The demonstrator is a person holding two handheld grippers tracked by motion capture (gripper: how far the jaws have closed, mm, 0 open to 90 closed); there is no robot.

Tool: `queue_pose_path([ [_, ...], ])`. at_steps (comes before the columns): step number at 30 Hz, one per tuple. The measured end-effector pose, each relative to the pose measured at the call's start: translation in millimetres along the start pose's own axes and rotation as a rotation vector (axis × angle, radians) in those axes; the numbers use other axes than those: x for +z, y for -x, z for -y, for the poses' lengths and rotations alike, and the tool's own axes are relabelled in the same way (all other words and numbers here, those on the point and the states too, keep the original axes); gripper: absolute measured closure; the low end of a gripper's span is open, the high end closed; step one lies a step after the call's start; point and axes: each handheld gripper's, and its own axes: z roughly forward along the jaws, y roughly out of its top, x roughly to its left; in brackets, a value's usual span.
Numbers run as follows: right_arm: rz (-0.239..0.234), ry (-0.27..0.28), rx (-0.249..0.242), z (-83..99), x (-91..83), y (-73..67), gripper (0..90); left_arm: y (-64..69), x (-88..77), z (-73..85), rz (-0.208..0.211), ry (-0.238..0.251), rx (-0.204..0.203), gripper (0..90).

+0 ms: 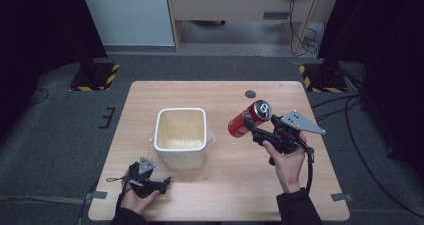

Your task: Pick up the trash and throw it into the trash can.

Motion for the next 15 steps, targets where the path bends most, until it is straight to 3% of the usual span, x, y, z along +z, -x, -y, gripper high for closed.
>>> queue_pose_path([
  [15,-0.04,0.0,-0.011,-16.0,25.6,-17.9,33.7,-0.1,0.1,-0.1,0.001,-0.001,0.001,0.2],
])
